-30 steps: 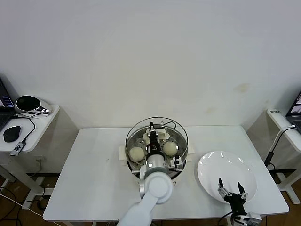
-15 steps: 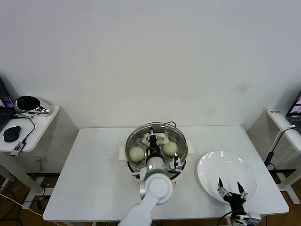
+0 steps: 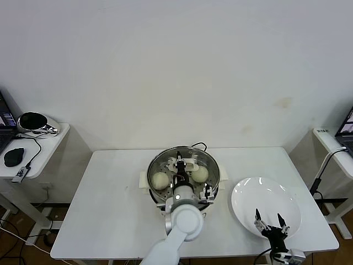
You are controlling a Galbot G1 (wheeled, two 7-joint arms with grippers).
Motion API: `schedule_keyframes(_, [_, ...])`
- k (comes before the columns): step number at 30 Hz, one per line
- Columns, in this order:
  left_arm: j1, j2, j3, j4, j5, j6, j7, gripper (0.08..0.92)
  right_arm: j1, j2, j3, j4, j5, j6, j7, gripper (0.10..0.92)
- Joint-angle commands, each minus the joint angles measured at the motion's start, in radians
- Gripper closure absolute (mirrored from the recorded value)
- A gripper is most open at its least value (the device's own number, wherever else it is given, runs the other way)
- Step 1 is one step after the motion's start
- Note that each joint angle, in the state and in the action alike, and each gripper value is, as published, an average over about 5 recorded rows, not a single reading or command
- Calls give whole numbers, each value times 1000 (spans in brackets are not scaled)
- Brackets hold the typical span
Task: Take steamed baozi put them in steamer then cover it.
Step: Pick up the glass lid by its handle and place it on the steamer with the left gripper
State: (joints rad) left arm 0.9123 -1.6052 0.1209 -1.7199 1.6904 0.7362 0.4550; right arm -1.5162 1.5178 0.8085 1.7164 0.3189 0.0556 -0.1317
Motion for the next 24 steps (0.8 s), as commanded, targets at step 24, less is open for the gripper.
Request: schedule_keyframes(24, [23, 1, 16, 28, 5, 22, -45, 857, 4, 4, -8, -5, -4, 8, -3, 203])
